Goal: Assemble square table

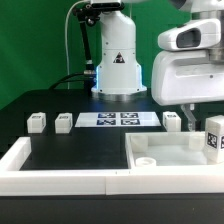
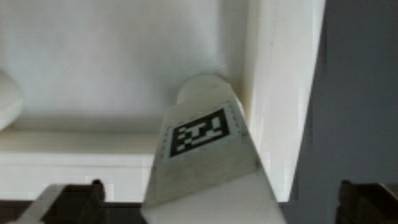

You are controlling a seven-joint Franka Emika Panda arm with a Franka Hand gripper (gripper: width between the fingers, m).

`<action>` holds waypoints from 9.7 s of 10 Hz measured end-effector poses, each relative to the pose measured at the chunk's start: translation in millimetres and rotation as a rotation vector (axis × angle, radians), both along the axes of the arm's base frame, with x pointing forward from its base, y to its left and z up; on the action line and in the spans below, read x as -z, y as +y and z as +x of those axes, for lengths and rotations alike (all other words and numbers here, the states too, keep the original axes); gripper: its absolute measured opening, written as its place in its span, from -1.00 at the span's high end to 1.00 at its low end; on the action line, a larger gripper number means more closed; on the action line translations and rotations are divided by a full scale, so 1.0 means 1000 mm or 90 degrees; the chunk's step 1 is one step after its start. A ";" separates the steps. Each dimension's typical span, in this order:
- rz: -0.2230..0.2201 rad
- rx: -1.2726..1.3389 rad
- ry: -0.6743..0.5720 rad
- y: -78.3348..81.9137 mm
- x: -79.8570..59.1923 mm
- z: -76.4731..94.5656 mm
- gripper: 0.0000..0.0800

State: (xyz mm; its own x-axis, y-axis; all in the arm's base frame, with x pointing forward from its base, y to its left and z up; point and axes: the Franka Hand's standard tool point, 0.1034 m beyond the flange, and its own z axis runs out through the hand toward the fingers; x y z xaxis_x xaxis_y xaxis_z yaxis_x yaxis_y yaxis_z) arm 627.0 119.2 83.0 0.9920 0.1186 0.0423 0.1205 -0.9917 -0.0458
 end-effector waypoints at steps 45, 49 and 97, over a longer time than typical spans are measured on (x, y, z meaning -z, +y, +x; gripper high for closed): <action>-0.007 0.233 0.001 0.006 0.004 -0.003 -0.62; -0.019 0.052 -0.007 0.006 0.004 -0.003 -0.62; -0.027 0.036 -0.022 0.001 0.004 -0.002 -0.62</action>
Offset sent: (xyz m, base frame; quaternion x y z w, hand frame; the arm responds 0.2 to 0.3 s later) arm 0.0005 0.0013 -0.0005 -0.0013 -0.0018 -0.1903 0.9817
